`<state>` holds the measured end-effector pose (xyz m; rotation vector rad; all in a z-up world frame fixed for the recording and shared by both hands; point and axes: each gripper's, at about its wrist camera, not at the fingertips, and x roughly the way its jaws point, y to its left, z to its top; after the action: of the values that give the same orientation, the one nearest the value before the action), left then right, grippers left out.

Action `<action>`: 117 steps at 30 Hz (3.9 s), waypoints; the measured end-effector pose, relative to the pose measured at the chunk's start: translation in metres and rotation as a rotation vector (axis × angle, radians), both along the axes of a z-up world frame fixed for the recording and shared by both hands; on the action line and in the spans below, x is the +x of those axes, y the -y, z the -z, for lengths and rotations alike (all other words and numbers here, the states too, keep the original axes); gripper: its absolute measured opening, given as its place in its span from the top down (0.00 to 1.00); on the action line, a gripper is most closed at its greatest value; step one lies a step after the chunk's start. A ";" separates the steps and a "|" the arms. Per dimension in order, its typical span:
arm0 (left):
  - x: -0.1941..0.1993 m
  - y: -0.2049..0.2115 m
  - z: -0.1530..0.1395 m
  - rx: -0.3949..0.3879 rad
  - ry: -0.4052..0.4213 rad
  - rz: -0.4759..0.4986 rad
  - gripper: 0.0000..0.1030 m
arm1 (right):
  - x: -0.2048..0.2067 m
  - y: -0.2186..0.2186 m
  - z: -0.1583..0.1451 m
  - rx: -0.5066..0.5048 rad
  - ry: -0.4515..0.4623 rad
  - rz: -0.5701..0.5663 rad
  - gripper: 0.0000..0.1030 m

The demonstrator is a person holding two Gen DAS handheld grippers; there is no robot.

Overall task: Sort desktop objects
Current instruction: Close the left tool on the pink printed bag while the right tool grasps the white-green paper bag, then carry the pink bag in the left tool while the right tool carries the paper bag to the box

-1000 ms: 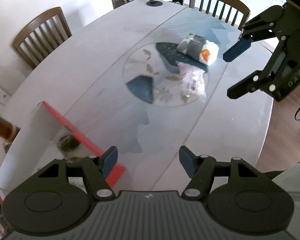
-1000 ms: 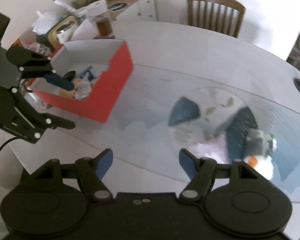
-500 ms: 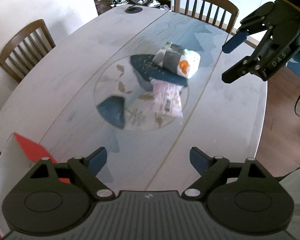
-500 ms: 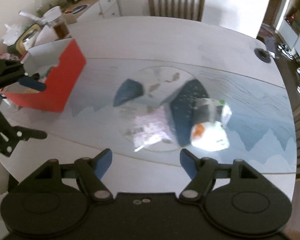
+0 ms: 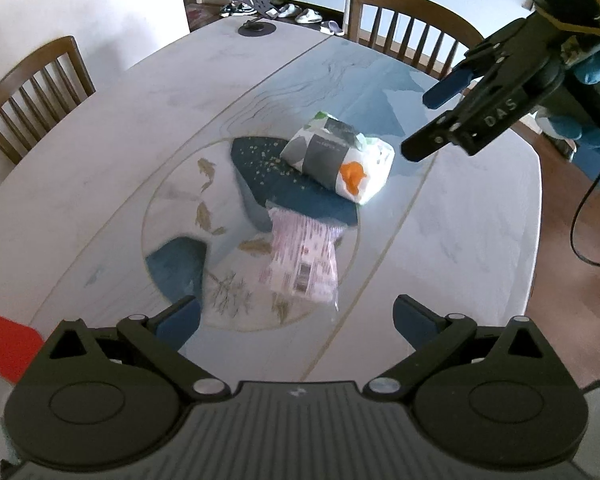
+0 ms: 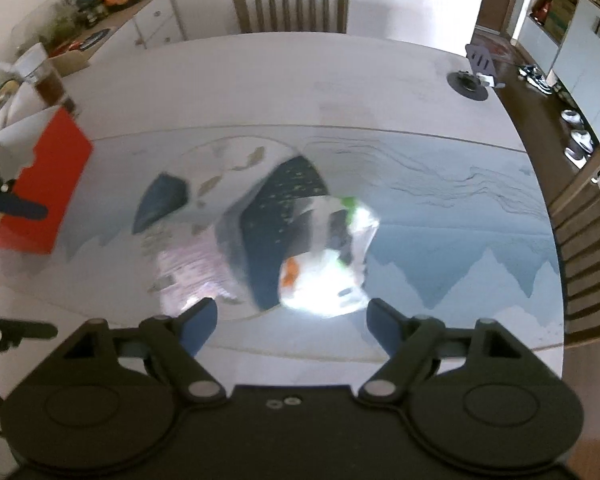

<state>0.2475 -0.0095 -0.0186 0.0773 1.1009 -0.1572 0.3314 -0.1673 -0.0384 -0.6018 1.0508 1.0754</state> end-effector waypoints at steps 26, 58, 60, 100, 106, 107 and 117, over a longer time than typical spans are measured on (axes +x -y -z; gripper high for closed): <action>0.063 0.014 0.079 -0.047 -0.036 0.054 0.00 | 0.038 -0.064 0.071 -0.077 -0.024 0.000 0.19; 0.078 0.024 0.114 0.044 -0.016 0.088 0.17 | 0.040 -0.081 0.107 -0.163 -0.006 0.013 0.21; 0.079 0.024 0.113 0.055 -0.014 0.085 0.22 | 0.040 -0.080 0.107 -0.166 -0.004 0.013 0.21; 0.047 0.009 0.052 0.011 0.002 -0.013 0.47 | -0.005 -0.048 0.049 -0.139 -0.032 -0.048 0.51; 0.035 0.006 0.039 0.011 0.005 -0.019 0.47 | -0.016 -0.043 0.039 -0.137 -0.042 -0.055 0.51; 0.034 0.006 0.038 0.012 0.005 -0.021 0.47 | -0.017 -0.042 0.038 -0.137 -0.046 -0.056 0.51; 0.015 -0.005 0.021 -0.024 0.002 -0.053 0.47 | -0.042 -0.035 0.021 -0.129 -0.059 -0.086 0.51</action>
<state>0.2627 -0.0049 -0.0391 0.0266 1.0982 -0.1224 0.2898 -0.1319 -0.0594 -0.7281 1.1612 1.1113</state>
